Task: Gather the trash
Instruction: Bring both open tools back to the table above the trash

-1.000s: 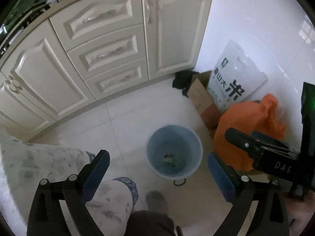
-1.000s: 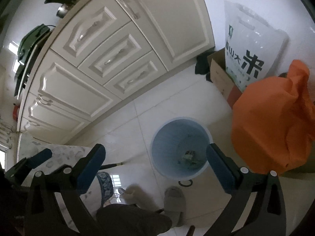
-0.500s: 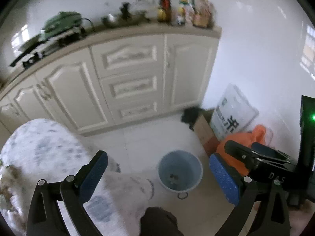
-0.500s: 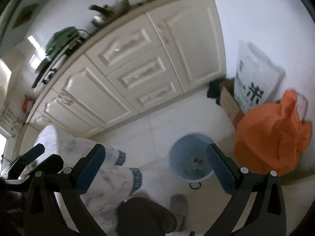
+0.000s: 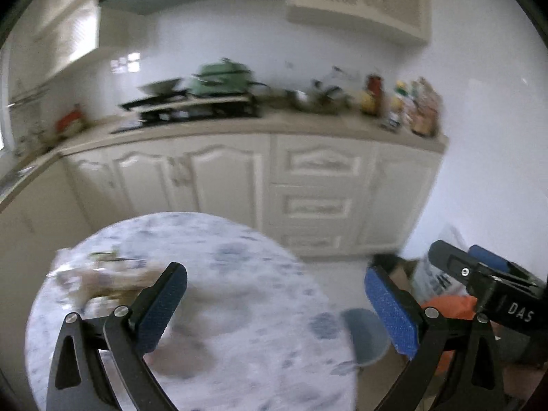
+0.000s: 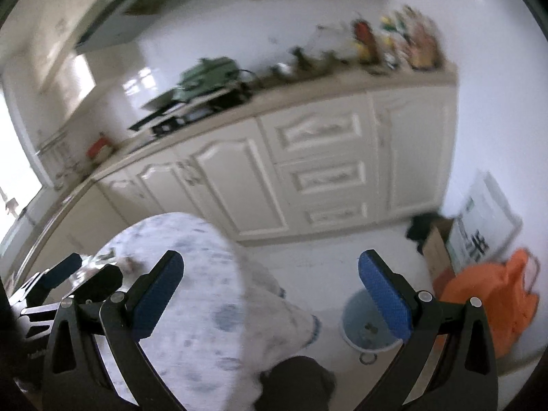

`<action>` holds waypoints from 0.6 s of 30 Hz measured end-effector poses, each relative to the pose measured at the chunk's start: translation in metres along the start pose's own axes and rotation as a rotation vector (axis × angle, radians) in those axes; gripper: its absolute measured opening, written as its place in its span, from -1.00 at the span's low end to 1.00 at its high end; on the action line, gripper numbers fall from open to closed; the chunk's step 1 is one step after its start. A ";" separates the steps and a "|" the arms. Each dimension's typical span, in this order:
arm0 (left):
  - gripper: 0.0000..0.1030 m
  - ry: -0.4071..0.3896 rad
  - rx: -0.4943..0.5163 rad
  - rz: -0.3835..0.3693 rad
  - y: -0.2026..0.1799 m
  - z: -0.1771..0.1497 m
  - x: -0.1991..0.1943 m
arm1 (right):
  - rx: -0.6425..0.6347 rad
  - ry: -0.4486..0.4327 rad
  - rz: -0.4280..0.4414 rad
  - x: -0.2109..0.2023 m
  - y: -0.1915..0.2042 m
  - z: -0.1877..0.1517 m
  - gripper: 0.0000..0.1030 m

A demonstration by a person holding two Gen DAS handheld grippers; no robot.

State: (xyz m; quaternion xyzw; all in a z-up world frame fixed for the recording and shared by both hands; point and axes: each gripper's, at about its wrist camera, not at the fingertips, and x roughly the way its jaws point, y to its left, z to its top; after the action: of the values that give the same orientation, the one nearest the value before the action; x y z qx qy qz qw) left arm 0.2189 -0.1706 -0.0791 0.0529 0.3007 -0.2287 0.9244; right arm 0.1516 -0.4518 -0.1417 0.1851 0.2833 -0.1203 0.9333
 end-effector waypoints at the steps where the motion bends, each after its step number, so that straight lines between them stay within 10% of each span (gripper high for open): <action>1: 0.99 -0.013 -0.020 0.016 0.010 -0.005 -0.017 | -0.024 -0.007 0.014 -0.002 0.015 0.000 1.00; 18: 0.99 -0.158 -0.201 0.317 0.091 -0.070 -0.189 | -0.323 -0.066 0.172 -0.041 0.175 -0.030 1.00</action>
State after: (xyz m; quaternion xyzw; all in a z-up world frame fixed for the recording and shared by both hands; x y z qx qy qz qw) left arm 0.0881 0.0007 -0.0300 -0.0113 0.2365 -0.0528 0.9701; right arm 0.1618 -0.2766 -0.0923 0.0525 0.2512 0.0012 0.9665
